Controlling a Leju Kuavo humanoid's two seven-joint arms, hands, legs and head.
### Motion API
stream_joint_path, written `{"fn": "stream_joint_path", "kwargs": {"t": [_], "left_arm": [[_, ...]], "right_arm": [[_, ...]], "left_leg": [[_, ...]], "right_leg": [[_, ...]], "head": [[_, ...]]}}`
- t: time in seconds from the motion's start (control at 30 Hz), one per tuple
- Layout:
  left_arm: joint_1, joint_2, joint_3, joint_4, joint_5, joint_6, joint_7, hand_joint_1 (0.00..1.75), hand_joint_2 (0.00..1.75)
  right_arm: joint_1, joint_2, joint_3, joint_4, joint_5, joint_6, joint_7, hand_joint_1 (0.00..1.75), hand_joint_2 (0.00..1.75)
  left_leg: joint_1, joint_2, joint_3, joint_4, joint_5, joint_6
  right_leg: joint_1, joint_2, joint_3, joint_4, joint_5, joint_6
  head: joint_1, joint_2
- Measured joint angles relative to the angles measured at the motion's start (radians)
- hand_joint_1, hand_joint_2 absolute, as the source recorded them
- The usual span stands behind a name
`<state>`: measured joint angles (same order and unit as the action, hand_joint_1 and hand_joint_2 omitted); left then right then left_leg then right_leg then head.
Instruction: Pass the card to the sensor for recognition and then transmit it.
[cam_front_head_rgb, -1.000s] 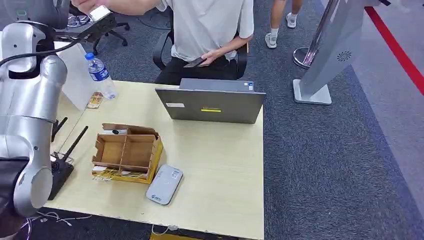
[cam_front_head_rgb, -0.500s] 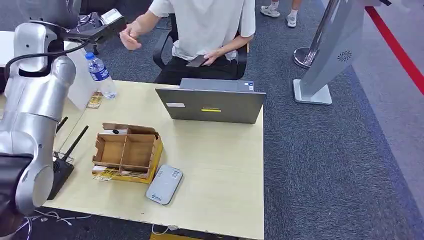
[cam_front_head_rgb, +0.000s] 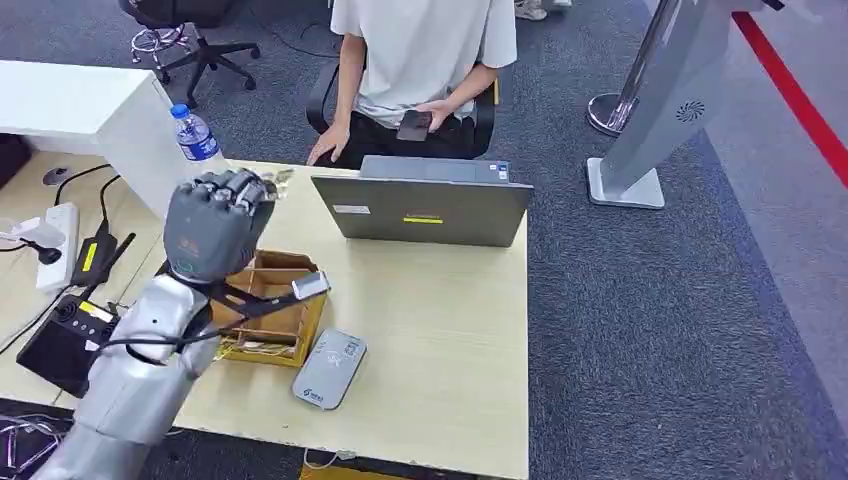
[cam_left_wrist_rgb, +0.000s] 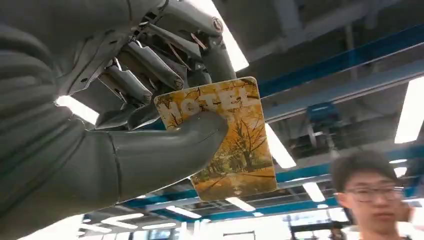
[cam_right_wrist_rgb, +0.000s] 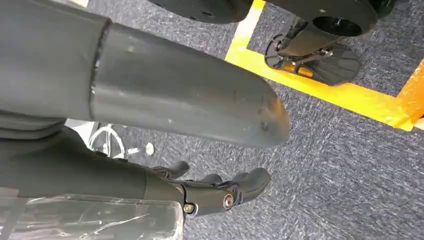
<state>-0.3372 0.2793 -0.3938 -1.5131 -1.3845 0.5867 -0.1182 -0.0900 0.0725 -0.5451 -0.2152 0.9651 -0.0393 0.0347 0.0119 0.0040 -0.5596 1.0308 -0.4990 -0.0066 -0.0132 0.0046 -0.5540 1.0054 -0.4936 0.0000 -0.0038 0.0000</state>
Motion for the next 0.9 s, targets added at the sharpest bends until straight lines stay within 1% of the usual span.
{"fn": "stream_joint_path", "kwargs": {"t": [0.13, 0.27, 0.37, 0.43, 0.5, 0.77, 0.9], "left_arm": [[0.1, 0.009, -0.082, -0.081, -0.03, 0.0, 0.01, 1.75, 1.75], [0.154, 0.01, -0.137, -0.099, -0.031, -0.017, 0.011, 1.75, 1.75], [0.18, 0.01, -0.168, -0.096, -0.017, -0.077, 0.019, 1.75, 1.75], [0.185, 0.01, -0.184, -0.084, 0.001, -0.118, 0.024, 1.75, 1.75], [0.188, 0.009, -0.195, -0.061, 0.016, -0.144, 0.029, 1.75, 1.75], [0.212, 0.006, -0.215, 0.033, 0.036, -0.224, 0.032, 1.75, 1.75], [0.22, 0.006, -0.219, 0.062, 0.06, -0.28, 0.035, 1.75, 1.75]], "right_arm": [[0.007, 0.0, -0.021, 0.0, 0.001, -0.003, -0.007, 0.0, 0.0], [0.011, 0.0, -0.035, 0.0, -0.002, -0.005, -0.013, 0.0, 0.0], [0.013, 0.0, -0.043, 0.002, -0.001, -0.005, -0.014, 0.0, 0.0], [0.014, 0.0, -0.045, 0.002, 0.002, -0.003, -0.014, 0.0, 0.0], [0.013, 0.0, -0.046, 0.002, 0.004, -0.002, -0.011, 0.0, 0.0], [0.014, 0.0, -0.056, 0.002, 0.02, 0.001, -0.007, 0.0, 0.0], [0.014, 0.0, -0.064, 0.002, 0.022, 0.003, -0.007, 0.0, 0.0]], "left_leg": [[0.0, 0.0, 0.0, 0.0, 0.0, 0.0], [0.0, 0.0, 0.0, 0.0, 0.0, 0.0], [0.0, 0.0, 0.0, 0.0, 0.0, 0.0], [0.0, -0.001, 0.0, 0.0, 0.0, 0.0], [0.0, -0.001, 0.0, 0.0, 0.0, 0.0], [0.0, -0.001, 0.0, 0.0, 0.0, 0.0], [0.0, -0.001, 0.0, 0.0, 0.0, 0.0]], "right_leg": [[0.0, -0.001, 0.0, 0.0, 0.0, 0.0], [0.0, -0.001, 0.0, 0.0, 0.001, 0.0], [0.0, -0.001, 0.0, 0.0, 0.001, 0.0], [0.0, -0.001, 0.0, 0.0, 0.001, 0.0], [0.0, -0.001, 0.0, 0.0, 0.001, 0.0], [0.0, -0.001, 0.0, 0.0, 0.001, 0.0], [0.0, -0.001, 0.0, 0.0, 0.001, 0.0]], "head": [[0.0, 0.0], [0.0, 0.0], [0.0, 0.0], [0.0, 0.0], [0.0, 0.0], [0.0, 0.0], [0.0, 0.0]]}}
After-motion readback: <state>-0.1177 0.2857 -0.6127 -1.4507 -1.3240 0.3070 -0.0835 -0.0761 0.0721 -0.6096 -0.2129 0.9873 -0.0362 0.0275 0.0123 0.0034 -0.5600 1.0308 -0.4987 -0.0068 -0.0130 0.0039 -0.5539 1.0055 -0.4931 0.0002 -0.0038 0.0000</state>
